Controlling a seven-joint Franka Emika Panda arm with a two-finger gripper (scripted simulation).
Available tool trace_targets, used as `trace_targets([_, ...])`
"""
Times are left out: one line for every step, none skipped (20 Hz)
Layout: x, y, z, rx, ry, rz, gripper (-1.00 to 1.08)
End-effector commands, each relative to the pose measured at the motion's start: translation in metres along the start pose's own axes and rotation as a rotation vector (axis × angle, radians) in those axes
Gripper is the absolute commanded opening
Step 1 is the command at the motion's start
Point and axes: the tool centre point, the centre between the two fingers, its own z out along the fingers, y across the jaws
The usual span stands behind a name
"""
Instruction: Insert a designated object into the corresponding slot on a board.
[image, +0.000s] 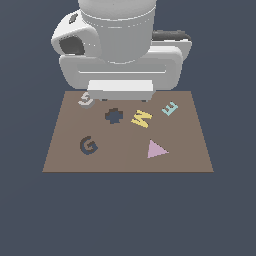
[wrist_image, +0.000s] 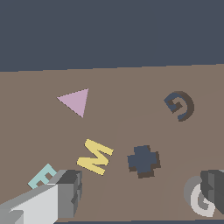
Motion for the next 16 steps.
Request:
trace_targets([0.0, 0.0, 0.0, 0.0, 0.0, 0.0, 1.0])
trace_targets([0.0, 0.0, 0.0, 0.0, 0.0, 0.001, 1.0])
trace_targets([-0.001, 0.001, 0.001, 0.0, 0.0, 0.003, 1.0])
trace_targets([-0.002, 0.003, 0.002, 0.0, -0.001, 0.006, 1.0])
trace_targets([-0.003, 0.005, 0.004, -0.001, -0.001, 0.011, 1.0])
trace_targets([-0.004, 0.008, 0.006, -0.001, -0.002, 0.017, 1.0])
trace_targets([-0.006, 0.012, 0.009, -0.002, -0.002, 0.025, 1.0])
trace_targets([-0.009, 0.016, 0.012, -0.003, -0.003, 0.034, 1.0])
trace_targets([-0.011, 0.021, 0.016, -0.003, -0.004, 0.044, 1.0])
trace_targets([-0.014, 0.026, 0.02, -0.004, -0.005, 0.056, 1.0])
trace_targets([-0.018, 0.032, 0.025, -0.005, -0.006, 0.069, 1.0])
trace_targets([-0.022, 0.039, 0.03, -0.006, -0.007, 0.084, 1.0])
trace_targets([-0.027, 0.046, 0.036, -0.008, -0.009, 0.1, 1.0])
trace_targets([-0.032, 0.054, 0.042, -0.009, -0.011, 0.118, 1.0])
trace_targets([-0.038, 0.062, 0.049, -0.01, -0.012, 0.136, 1.0])
trace_targets([-0.044, 0.071, 0.056, -0.012, -0.014, 0.157, 1.0])
